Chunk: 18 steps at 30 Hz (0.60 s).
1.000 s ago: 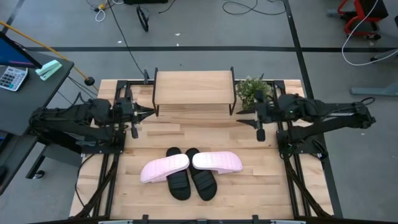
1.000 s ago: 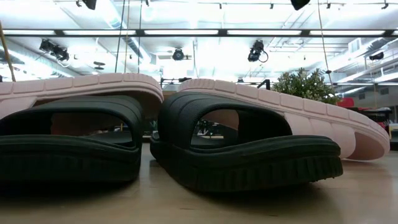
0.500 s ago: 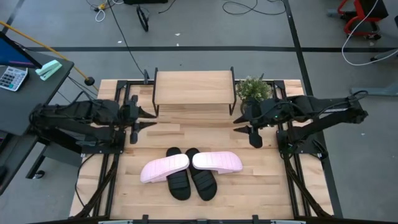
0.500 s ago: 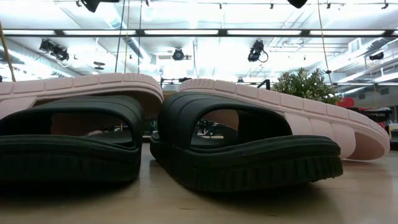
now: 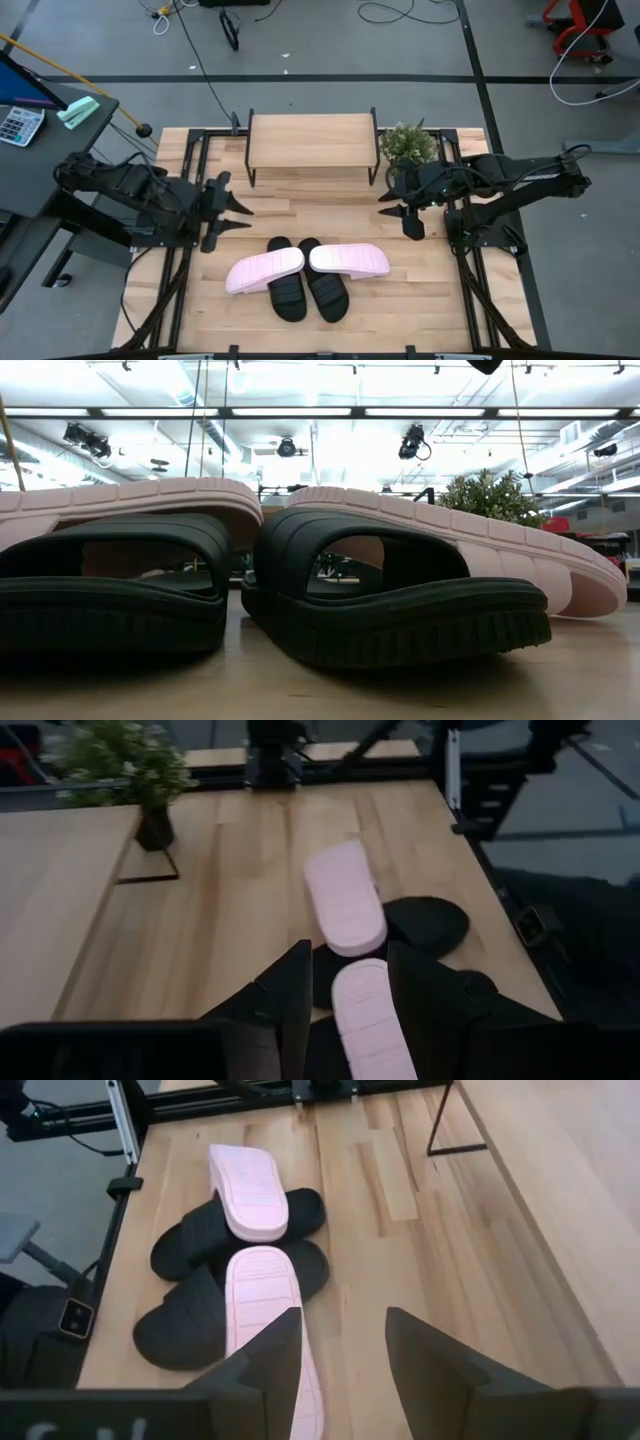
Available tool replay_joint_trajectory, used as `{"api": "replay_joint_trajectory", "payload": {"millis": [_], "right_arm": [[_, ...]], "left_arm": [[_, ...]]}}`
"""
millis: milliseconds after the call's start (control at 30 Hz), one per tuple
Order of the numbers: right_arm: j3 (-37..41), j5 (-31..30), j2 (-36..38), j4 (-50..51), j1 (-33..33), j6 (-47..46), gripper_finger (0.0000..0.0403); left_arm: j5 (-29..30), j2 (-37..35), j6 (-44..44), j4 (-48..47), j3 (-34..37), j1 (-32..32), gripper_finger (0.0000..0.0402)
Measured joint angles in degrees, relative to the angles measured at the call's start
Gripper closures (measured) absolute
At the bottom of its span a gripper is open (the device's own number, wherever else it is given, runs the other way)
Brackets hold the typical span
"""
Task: Pick and place slides into the shelf
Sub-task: Put the right pink slide on the shelf
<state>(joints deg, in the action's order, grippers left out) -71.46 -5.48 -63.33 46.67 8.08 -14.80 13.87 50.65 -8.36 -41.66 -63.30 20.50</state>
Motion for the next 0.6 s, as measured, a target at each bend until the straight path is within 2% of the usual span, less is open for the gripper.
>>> {"api": "replay_joint_trajectory", "payload": {"millis": [167, 467, 600], "right_arm": [[0.0, -0.07, -0.23, 0.07, 0.86, -2.13, 0.025], [0.0, -0.02, -5.74, 0.22, 6.71, -4.95, 0.025], [0.0, -0.02, -8.93, 0.59, 9.65, -7.56, 0.025]], "left_arm": [[0.96, 2.97, -0.79, -3.77, -1.91, 2.59, 0.0275], [4.01, 6.99, -10.9, -12.77, -1.91, 6.09, 0.0277], [6.04, 8.71, -15.94, -13.17, -1.91, 8.31, 0.0274]]}}
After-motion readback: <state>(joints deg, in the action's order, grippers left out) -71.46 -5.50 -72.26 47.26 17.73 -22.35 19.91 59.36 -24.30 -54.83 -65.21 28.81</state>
